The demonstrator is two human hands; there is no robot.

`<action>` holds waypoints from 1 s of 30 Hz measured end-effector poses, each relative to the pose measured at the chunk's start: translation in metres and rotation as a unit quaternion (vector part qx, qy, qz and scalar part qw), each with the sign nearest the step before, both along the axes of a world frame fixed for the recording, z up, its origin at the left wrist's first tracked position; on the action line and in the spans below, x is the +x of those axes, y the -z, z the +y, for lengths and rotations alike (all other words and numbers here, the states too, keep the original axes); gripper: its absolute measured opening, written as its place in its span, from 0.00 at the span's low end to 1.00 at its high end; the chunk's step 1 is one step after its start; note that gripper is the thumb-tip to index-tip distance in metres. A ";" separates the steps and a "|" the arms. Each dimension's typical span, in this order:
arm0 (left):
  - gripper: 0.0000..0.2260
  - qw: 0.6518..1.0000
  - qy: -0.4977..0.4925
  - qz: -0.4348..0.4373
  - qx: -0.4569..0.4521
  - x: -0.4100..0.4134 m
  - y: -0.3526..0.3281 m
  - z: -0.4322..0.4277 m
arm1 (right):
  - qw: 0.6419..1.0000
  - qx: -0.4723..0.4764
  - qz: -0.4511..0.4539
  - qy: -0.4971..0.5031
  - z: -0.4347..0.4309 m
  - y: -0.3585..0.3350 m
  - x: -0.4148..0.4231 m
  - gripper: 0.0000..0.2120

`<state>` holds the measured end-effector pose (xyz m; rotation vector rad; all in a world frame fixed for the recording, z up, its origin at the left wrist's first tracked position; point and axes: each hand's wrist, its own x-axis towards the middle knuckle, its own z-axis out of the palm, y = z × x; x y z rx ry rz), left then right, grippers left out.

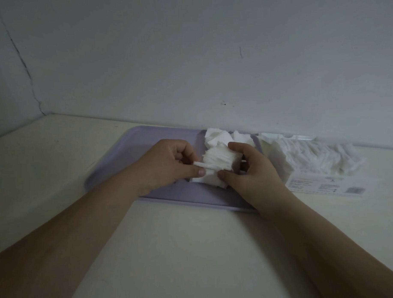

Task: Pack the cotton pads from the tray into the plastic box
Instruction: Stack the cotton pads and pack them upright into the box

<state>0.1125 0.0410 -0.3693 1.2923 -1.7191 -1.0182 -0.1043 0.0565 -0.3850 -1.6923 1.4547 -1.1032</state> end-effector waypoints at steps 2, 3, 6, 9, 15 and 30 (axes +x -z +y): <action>0.10 1.000 0.011 0.005 0.012 0.008 -0.001 -0.001 | 1.000 -0.001 -0.003 0.005 -0.001 0.001 0.000 0.30; 0.10 0.999 0.022 0.015 0.021 0.012 -0.002 -0.002 | 1.000 -0.001 -0.008 0.010 -0.001 0.001 0.000 0.30; 0.10 0.996 0.066 0.050 0.034 0.014 -0.003 -0.001 | 1.000 0.004 -0.009 0.004 -0.001 0.000 0.000 0.31; 0.09 0.994 0.081 0.066 0.011 0.004 0.001 0.002 | 1.000 0.007 -0.013 -0.019 0.000 0.000 0.000 0.32; 0.08 0.999 0.020 0.037 -0.028 -0.003 0.011 -0.001 | 0.998 0.015 0.004 -0.065 0.003 -0.003 -0.001 0.33; 0.19 0.994 0.092 -0.058 -0.018 -0.006 0.000 0.003 | 0.989 0.030 -0.030 -0.143 0.008 -0.003 -0.002 0.39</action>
